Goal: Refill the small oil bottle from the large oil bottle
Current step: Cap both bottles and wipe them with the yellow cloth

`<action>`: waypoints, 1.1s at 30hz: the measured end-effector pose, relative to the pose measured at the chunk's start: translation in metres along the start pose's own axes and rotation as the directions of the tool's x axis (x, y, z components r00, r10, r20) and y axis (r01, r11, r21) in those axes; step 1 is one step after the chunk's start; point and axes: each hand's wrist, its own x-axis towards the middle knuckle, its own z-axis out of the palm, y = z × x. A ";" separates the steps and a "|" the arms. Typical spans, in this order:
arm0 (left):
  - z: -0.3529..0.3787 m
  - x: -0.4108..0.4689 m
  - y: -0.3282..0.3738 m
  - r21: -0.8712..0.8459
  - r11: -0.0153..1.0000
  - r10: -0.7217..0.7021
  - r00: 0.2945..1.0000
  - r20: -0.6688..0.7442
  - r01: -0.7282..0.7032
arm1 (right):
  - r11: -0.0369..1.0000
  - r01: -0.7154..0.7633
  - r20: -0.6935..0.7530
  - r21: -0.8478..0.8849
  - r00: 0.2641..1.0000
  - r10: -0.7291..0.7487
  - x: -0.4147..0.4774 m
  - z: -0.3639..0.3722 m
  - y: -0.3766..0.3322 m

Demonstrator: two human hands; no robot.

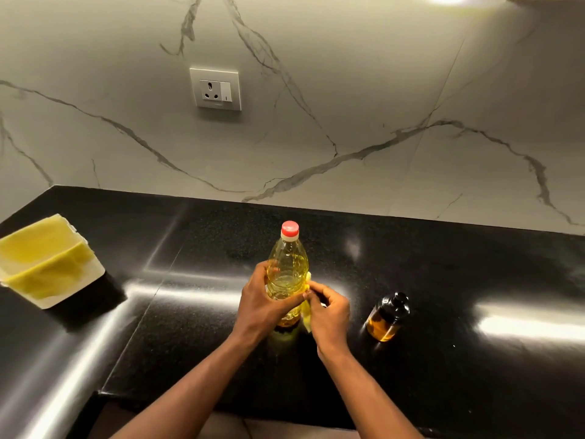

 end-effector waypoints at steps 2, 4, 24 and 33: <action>-0.001 0.000 0.000 0.006 1.000 -0.008 1.000 -0.005 0.008 | 0.999 -0.009 0.035 -0.050 0.999 0.011 0.004 0.001 0.000; 0.000 -0.002 0.001 0.024 1.000 -0.006 1.000 0.001 0.006 | 0.991 -0.042 0.071 -0.124 0.996 0.051 0.001 0.000 0.006; 0.004 -0.006 -0.006 -0.036 0.999 -0.015 0.998 0.060 0.017 | 0.970 -0.240 0.010 0.023 0.971 0.240 -0.021 0.001 0.009; 0.004 -0.008 -0.004 -0.042 0.999 -0.013 0.999 0.041 0.014 | 0.947 -0.271 -0.012 0.172 0.961 0.277 0.008 0.006 -0.019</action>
